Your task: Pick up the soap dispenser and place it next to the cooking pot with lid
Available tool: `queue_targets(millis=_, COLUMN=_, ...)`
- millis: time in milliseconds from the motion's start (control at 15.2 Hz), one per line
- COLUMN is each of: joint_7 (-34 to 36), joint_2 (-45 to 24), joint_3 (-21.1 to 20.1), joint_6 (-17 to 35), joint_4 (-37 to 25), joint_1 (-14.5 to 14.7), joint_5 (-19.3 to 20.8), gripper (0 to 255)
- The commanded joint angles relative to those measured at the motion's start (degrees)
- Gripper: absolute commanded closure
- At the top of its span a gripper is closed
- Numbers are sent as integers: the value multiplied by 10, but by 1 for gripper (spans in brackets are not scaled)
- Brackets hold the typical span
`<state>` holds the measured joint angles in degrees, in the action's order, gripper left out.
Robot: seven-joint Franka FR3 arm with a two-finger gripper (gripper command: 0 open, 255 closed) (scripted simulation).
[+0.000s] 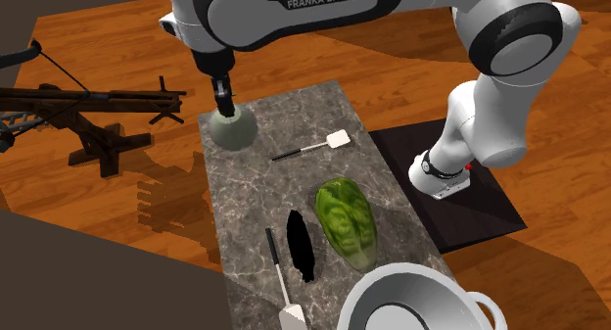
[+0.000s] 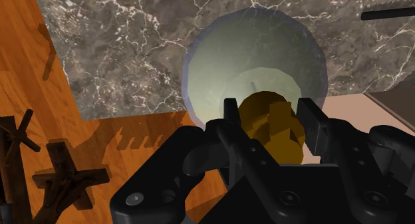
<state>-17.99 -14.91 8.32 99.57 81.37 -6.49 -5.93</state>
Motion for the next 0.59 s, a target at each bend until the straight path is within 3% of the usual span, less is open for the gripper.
queue_targets(millis=0, joint_7=1, joint_2=-2, joint_3=0, joint_6=-17, joint_4=-18, joint_1=-1, joint_5=0, gripper=255)
queue_targets(millis=528, joint_7=4, joint_2=-21, joint_3=1, joint_6=-88, joint_4=-109, joint_1=-5, joint_5=-3, gripper=255)
